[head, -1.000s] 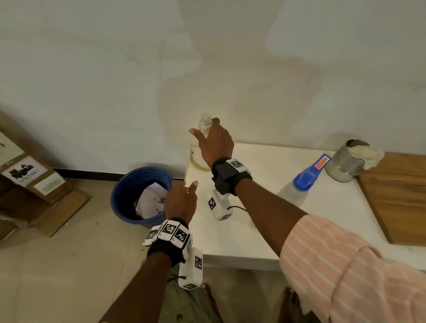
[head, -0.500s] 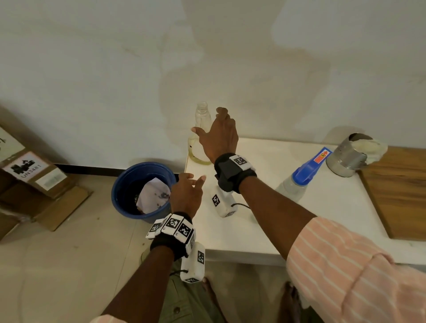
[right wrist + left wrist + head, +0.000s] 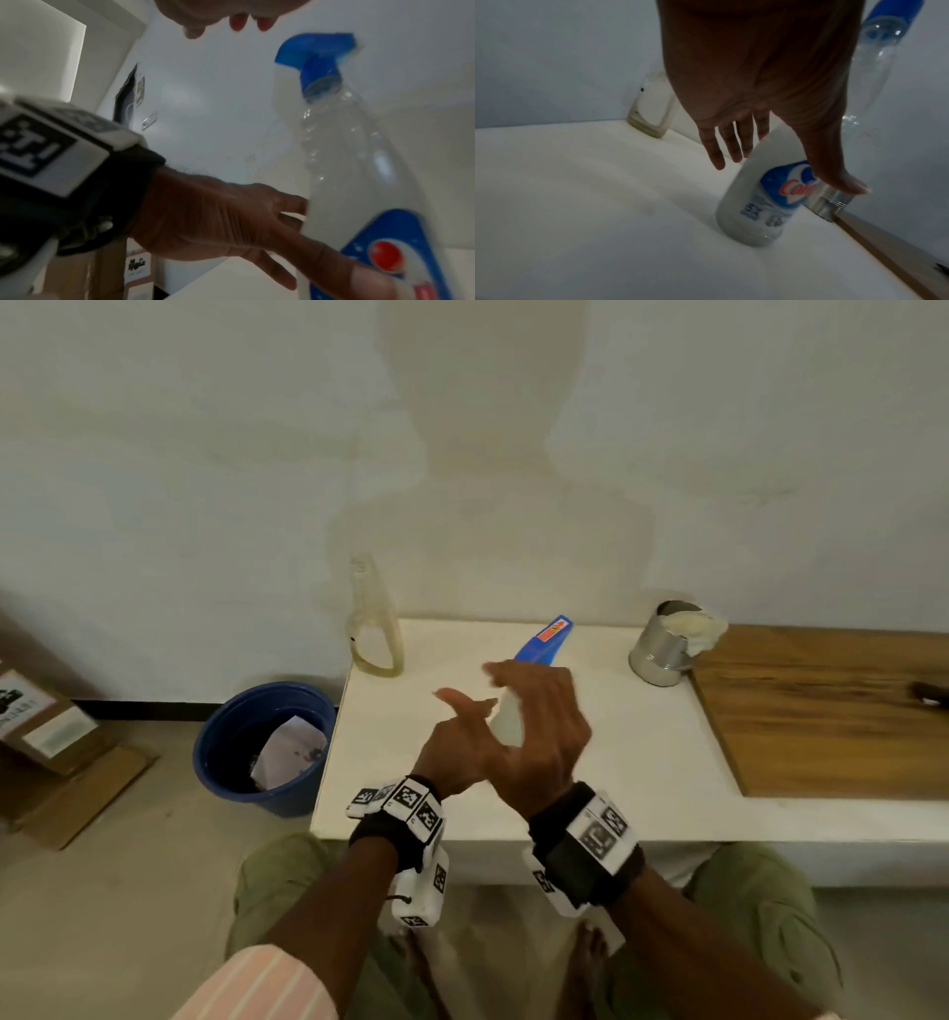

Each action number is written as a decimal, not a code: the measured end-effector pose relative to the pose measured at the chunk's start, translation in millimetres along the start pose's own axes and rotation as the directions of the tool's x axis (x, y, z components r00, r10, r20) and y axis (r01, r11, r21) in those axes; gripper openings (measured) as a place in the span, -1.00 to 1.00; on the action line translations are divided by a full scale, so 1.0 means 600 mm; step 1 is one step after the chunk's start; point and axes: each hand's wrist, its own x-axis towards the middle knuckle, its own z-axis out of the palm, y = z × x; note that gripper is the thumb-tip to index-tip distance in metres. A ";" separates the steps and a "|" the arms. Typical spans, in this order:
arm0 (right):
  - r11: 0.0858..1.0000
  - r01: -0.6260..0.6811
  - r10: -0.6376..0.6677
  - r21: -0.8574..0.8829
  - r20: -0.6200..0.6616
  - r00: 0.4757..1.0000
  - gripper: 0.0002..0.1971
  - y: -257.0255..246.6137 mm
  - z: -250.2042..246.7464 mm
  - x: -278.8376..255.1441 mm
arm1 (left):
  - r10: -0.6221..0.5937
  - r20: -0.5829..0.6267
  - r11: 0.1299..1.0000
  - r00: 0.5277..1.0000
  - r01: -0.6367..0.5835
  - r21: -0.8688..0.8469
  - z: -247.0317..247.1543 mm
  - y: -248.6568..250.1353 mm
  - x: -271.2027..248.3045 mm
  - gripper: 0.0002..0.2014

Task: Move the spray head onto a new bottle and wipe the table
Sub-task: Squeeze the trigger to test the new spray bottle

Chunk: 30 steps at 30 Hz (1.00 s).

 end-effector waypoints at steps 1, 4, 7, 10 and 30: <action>0.999 -0.037 0.036 -0.031 -0.048 0.998 -0.49 0.013 -0.017 0.003 | 0.043 0.050 0.999 0.998 -0.044 0.029 0.014 0.001 0.010 -0.31; 0.944 -0.302 0.304 -0.130 -0.006 0.953 -0.17 0.053 -0.041 0.005 | 0.033 0.090 0.959 0.995 -0.057 0.278 0.054 0.004 0.034 -0.51; 0.757 -0.633 0.652 -0.162 0.260 0.712 0.08 0.071 -0.031 -0.004 | 0.035 0.012 0.955 0.999 -0.037 0.294 0.061 0.007 0.037 -0.72; 0.623 -0.774 0.733 -0.113 0.430 0.527 -0.11 0.080 0.006 -0.008 | 0.037 0.056 0.911 0.998 -0.056 0.408 0.060 0.003 0.031 -0.83; 0.300 -0.900 0.755 -0.316 0.656 0.021 -0.38 0.144 0.137 -0.066 | -0.100 0.249 0.828 0.963 -0.058 0.557 0.041 -0.101 0.013 -0.58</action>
